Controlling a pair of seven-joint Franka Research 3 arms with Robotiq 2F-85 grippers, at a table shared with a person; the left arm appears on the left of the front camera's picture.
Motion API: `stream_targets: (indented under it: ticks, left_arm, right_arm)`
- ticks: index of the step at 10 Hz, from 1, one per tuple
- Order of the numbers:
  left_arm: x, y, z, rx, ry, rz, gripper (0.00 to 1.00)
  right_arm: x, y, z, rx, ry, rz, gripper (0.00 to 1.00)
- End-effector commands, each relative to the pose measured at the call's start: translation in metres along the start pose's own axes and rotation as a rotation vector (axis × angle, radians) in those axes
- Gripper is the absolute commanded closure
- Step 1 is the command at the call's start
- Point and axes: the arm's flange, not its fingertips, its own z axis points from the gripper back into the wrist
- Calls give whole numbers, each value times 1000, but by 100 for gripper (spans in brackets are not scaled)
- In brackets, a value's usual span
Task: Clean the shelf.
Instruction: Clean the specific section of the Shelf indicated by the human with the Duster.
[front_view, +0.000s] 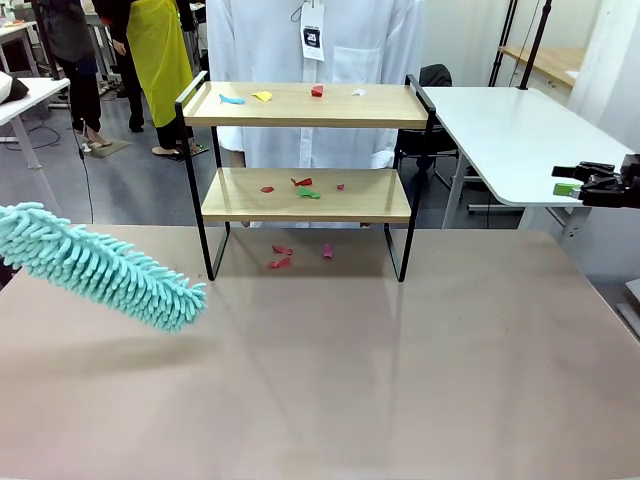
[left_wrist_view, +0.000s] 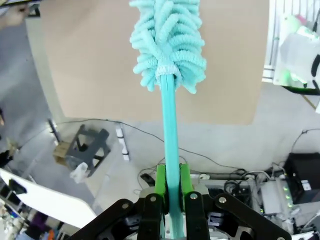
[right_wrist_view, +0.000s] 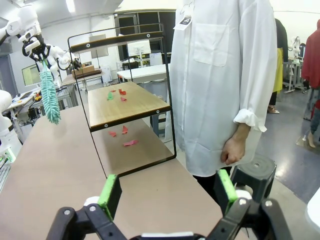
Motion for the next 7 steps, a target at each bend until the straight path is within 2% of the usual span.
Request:
stream_targets:
  ticks: [1,2,7]
  left_arm:
    - [-1,-1,-4,19,-40,34,87]
    - [0,0,0,0,0,0,87]
    - [0,0,0,0,0,0,87]
  right_arm:
    - [3,0,-2,2,0,5,0]
    - [3,0,-2,2,0,5,0]
    - [3,0,-2,2,0,5,0]
